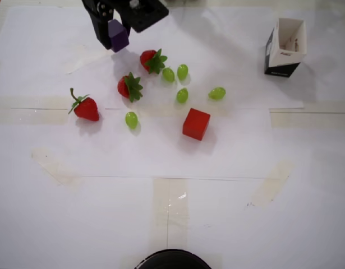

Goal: Put the purple cube on top of the red cube

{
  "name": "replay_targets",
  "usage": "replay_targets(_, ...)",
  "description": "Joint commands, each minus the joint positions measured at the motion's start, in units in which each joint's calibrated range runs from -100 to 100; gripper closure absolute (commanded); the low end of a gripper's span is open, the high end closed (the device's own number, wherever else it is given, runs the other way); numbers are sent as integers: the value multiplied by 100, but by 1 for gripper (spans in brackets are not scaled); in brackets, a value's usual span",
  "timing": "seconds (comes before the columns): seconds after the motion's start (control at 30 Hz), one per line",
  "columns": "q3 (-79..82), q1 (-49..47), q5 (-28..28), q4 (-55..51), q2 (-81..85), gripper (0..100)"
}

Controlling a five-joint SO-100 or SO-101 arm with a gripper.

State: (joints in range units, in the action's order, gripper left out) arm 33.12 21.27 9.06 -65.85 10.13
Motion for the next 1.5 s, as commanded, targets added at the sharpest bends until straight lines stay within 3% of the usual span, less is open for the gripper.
replay_targets(0.0,-1221,-326,308,-539,294,87)
replay_targets(0.33,-2776,-921,1001,-931,-110,88)
replay_targets(0.47,-3049,-1260,1573,-752,-274,88)
replay_targets(0.8,-3594,-2076,2007,-482,-790,88)
replay_targets(1.07,-4121,-2583,2672,-466,-1263,86)
replay_targets(1.47,-5639,-2973,2833,-874,-2484,86)
